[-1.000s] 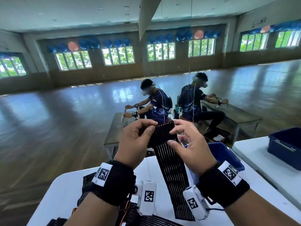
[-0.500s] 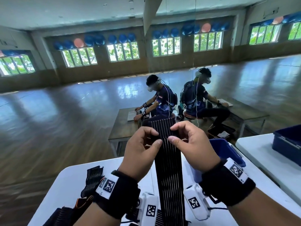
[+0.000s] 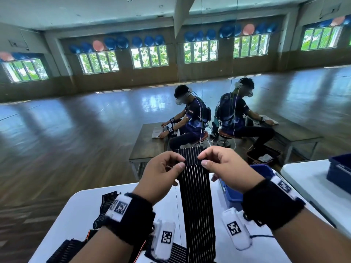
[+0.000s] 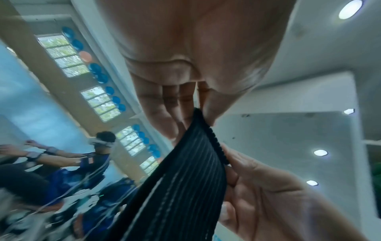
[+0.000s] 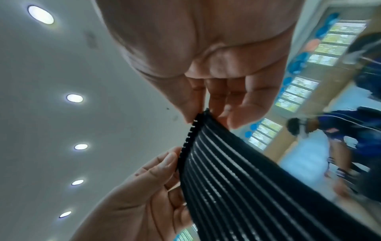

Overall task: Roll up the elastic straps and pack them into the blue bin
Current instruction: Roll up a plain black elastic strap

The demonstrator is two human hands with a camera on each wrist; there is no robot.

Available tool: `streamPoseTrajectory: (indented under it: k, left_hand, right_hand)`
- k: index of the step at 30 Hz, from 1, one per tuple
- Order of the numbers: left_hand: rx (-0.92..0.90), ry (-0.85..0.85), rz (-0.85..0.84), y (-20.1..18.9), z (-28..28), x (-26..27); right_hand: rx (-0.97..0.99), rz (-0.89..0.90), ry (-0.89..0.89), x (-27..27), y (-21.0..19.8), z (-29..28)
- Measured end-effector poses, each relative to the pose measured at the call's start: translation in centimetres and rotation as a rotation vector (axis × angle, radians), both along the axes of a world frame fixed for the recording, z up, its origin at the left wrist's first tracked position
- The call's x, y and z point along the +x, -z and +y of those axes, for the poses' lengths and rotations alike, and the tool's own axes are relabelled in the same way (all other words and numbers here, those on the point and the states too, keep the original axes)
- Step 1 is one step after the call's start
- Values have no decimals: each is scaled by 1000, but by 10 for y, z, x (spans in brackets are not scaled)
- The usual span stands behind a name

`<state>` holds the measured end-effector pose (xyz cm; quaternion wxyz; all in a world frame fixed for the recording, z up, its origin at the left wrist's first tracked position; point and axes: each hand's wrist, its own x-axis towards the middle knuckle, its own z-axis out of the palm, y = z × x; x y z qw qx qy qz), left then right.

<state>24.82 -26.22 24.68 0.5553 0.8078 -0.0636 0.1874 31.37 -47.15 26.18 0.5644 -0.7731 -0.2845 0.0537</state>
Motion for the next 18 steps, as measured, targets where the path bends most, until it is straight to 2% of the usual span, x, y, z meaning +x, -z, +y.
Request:
streamPoseTrajectory:
  k: [3, 6, 10, 13, 15, 18]
  left_hand:
    - [132, -38, 97, 20, 5, 37]
    - [145, -111, 99, 13, 3, 60]
    - [23, -174, -56, -21, 4, 67]
    - [26, -156, -153, -35, 0, 55]
    - [43, -107, -174, -22, -1, 47]
    - [180, -122, -72, 30, -7, 36]
  right_hand:
    - [-118, 79, 85, 35, 27, 16]
    - [-110, 6, 161, 54, 25, 26]
    - [20, -182, 251, 62, -16, 23]
    - [135, -215, 238, 56, -28, 17]
    - [161, -173, 171, 49, -19, 12]
    - [-28, -207, 127, 42, 27, 2]
